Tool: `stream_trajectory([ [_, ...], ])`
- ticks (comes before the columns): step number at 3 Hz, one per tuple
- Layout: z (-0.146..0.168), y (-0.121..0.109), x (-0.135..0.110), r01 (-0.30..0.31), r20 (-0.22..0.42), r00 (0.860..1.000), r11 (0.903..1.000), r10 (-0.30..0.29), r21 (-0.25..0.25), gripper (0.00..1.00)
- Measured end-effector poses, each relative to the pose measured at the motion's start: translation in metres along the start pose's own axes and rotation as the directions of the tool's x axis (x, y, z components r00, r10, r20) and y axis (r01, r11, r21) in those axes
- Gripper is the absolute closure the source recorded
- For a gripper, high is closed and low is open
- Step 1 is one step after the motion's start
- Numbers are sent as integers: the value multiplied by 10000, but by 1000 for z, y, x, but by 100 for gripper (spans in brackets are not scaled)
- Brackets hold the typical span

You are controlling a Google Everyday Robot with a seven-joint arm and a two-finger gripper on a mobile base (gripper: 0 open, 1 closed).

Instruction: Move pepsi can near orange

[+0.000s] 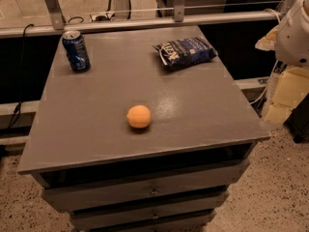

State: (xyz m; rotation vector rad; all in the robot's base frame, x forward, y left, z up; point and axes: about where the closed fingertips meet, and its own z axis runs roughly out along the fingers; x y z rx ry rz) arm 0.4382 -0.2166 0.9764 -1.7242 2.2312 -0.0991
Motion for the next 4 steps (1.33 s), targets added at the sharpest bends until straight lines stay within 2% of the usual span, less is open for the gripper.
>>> stream_trajectory([
  [1, 0, 0, 0, 0, 1, 10000, 10000, 0, 2, 0],
  [2, 28, -14, -25, 155, 782, 9969, 9995, -133, -276, 0],
  [3, 79, -47, -79, 359, 2073, 9781, 9970, -211, -679, 0],
  [4, 120, -85, -148, 684, 3310, 9428, 9951, -410, -716, 0],
])
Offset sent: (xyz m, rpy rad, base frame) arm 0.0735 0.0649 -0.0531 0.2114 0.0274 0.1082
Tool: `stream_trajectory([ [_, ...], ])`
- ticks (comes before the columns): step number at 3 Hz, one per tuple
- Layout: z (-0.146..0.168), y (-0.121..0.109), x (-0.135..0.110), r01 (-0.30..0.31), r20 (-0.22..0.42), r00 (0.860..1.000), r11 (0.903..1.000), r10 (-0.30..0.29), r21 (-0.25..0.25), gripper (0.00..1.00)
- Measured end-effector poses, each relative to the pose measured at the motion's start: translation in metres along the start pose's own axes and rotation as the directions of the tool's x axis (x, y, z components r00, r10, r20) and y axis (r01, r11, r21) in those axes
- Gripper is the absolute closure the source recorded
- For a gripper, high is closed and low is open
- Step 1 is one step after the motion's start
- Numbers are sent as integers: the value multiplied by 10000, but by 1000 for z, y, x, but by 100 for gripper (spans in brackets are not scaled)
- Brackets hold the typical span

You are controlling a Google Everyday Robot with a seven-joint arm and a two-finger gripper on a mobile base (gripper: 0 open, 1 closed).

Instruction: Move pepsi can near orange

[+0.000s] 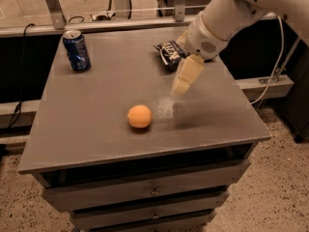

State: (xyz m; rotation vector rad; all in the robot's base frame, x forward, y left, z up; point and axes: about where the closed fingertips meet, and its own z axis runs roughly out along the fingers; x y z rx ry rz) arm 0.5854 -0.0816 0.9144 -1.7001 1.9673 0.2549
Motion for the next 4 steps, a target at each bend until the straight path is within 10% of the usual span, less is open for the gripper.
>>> stream_trajectory([
  [1, 30, -38, -49, 263, 980, 9948, 9996, -269, 79, 0],
  [3, 39, -39, -57, 279, 1219, 9921, 9996, -285, 65, 0],
  [4, 70, -53, -86, -144, 2346, 9720, 9999, 143, -14, 0],
])
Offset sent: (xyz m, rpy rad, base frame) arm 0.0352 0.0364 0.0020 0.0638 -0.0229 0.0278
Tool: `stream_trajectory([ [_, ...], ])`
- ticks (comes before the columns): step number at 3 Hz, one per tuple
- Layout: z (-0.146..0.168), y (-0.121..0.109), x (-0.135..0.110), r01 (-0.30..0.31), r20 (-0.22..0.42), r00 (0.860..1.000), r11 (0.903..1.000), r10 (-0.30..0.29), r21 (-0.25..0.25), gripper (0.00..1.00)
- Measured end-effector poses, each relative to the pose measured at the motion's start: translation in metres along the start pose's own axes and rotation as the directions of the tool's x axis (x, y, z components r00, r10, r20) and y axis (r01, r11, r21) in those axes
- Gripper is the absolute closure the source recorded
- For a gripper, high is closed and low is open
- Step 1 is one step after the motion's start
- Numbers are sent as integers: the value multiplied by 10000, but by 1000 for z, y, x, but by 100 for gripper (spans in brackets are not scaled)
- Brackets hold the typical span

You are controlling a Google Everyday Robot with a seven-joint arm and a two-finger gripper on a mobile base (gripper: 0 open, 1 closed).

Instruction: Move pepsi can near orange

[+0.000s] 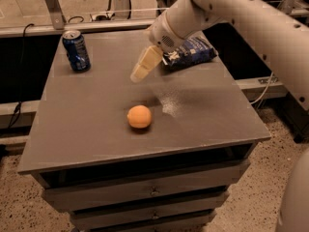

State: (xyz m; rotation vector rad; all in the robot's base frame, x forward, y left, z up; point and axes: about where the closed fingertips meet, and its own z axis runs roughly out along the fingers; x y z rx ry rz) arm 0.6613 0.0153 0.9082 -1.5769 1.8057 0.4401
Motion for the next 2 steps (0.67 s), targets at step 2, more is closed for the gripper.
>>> stream_trajectory([
  [2, 87, -54, -60, -944, 2728, 9583, 9953, 856, 195, 0],
])
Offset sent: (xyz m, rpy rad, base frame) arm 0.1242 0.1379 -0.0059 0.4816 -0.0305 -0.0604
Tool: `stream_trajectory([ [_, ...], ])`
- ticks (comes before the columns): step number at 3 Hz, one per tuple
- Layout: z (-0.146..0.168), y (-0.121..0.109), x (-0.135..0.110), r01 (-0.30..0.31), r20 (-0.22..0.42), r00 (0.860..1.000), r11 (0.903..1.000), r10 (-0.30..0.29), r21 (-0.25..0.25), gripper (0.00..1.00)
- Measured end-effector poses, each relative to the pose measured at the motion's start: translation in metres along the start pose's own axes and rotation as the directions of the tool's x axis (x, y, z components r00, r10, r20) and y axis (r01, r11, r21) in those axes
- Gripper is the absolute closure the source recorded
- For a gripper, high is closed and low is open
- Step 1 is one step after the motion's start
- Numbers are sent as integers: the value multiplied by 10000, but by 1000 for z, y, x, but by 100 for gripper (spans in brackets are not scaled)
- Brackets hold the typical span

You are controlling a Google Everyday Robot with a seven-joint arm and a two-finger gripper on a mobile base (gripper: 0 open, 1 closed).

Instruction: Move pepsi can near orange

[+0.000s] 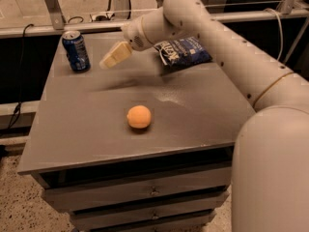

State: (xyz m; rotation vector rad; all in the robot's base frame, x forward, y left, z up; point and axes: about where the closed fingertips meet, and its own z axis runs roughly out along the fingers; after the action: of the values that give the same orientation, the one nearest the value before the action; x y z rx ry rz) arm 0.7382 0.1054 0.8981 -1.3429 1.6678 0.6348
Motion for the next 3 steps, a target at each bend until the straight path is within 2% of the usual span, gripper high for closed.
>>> stream_trajectory([
  [1, 42, -2, -24, -330, 1119, 9931, 9990, 363, -312, 0],
  [3, 87, 17, -65, -600, 2498, 9650, 9943, 803, -879, 0],
])
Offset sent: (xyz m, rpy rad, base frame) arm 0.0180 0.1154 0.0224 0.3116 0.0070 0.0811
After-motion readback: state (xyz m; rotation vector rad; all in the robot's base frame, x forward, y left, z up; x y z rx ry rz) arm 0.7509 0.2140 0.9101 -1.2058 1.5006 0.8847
